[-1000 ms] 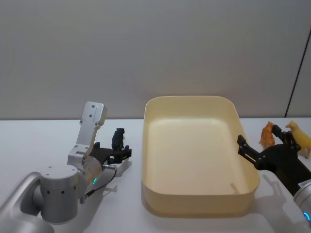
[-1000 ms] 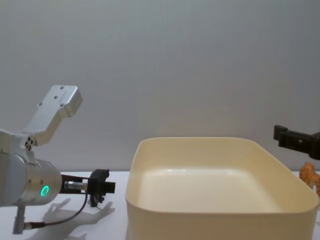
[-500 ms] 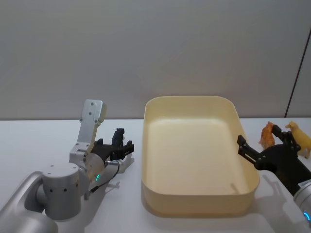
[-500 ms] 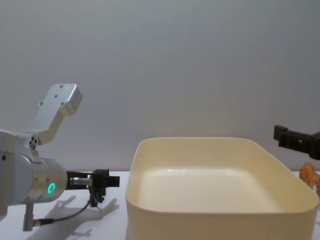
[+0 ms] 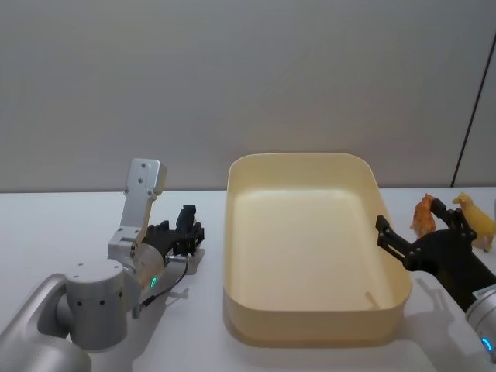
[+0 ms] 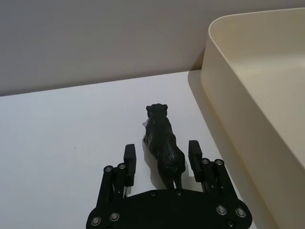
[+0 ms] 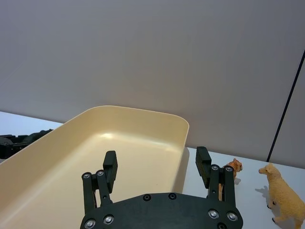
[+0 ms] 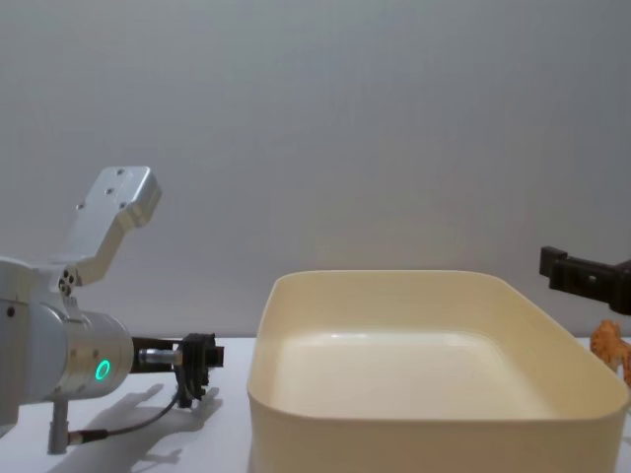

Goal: Pick up the toy alternately with two hands and place it into the central storage box.

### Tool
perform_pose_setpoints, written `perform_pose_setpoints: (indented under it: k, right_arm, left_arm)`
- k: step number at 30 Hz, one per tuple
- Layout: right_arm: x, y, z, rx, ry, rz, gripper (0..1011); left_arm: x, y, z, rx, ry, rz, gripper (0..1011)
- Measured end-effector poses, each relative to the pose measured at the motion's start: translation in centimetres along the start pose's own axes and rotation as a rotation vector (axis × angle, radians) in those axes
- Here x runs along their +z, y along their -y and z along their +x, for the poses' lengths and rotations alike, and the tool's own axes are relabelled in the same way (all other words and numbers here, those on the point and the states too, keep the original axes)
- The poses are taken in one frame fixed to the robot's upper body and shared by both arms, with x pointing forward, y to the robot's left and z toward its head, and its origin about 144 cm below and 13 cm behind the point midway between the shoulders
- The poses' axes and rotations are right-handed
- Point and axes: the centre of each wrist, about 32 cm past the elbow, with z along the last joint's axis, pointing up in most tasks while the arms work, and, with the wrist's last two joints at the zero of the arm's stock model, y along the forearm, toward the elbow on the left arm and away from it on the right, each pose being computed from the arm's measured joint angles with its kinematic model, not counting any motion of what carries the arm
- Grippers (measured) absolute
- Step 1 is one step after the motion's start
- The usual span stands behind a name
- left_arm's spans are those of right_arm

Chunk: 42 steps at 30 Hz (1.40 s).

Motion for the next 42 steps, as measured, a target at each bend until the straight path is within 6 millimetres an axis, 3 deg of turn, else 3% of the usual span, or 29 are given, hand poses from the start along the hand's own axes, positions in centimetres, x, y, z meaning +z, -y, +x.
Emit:
perform_pose_setpoints:
  k: [12, 25, 42]
  right_arm:
    - [0.0, 0.0, 0.0, 0.000, 0.000, 0.000, 1001]
    - [0.0, 0.0, 0.0, 0.000, 0.000, 0.000, 1001]
    - [0.0, 0.0, 0.0, 0.000, 0.000, 0.000, 1001]
  left_arm:
    - [0.0, 0.1, 0.0, 0.000, -0.001, -0.001, 309]
    - [0.4, -0.2, 0.0, 0.004, 0.002, -0.026, 301]
    - [4.0, -3.3, -0.9, -0.061, 0.089, -0.129, 301]
